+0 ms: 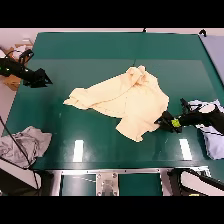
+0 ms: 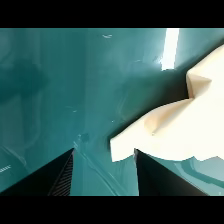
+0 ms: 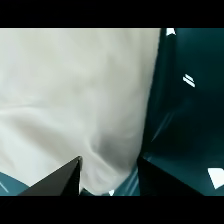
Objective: Fold the shirts.
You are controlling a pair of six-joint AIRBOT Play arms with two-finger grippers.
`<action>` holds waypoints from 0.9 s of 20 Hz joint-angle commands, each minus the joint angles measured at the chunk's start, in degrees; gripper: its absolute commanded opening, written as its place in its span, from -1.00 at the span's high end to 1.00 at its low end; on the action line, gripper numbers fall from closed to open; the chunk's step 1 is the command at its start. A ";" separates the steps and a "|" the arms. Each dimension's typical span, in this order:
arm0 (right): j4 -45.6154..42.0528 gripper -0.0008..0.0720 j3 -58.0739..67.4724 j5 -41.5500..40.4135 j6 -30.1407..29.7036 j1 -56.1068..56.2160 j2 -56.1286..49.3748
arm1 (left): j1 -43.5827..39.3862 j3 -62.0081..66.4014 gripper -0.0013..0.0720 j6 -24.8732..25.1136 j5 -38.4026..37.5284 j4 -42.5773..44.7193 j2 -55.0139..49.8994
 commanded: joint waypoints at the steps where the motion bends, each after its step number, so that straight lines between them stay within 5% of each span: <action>1: 4.68 -0.20 -0.31 -9.35 -1.79 0.02 -0.09 | 0.17 0.07 -0.23 0.07 -0.37 -0.50 -0.04; 4: 4.61 -0.17 2.89 -10.29 -2.82 -0.09 -0.50 | 0.17 0.07 -0.23 0.07 -0.94 -0.48 -0.04; 7: 5.42 0.42 3.91 -8.70 -2.99 0.04 -0.52 | 0.17 0.07 -0.23 0.04 -1.31 -0.50 -0.04; 8: 5.53 0.83 3.91 -7.32 -4.39 0.04 -0.50 | 0.17 0.07 -0.23 0.04 -1.53 -0.50 -0.04; 9: 5.22 0.93 3.91 -6.01 -5.86 0.02 -0.48 | 0.17 0.07 -0.23 0.04 -2.34 -0.50 -0.04; 13: -6.73 0.93 10.58 -5.03 -2.27 -8.20 -0.55 | 0.17 0.02 -0.23 0.04 -7.19 -0.39 -0.02; 18: -7.65 0.93 21.51 2.21 -4.79 -16.55 -4.81 | -4.66 -12.68 -0.23 5.70 -6.47 -1.36 3.15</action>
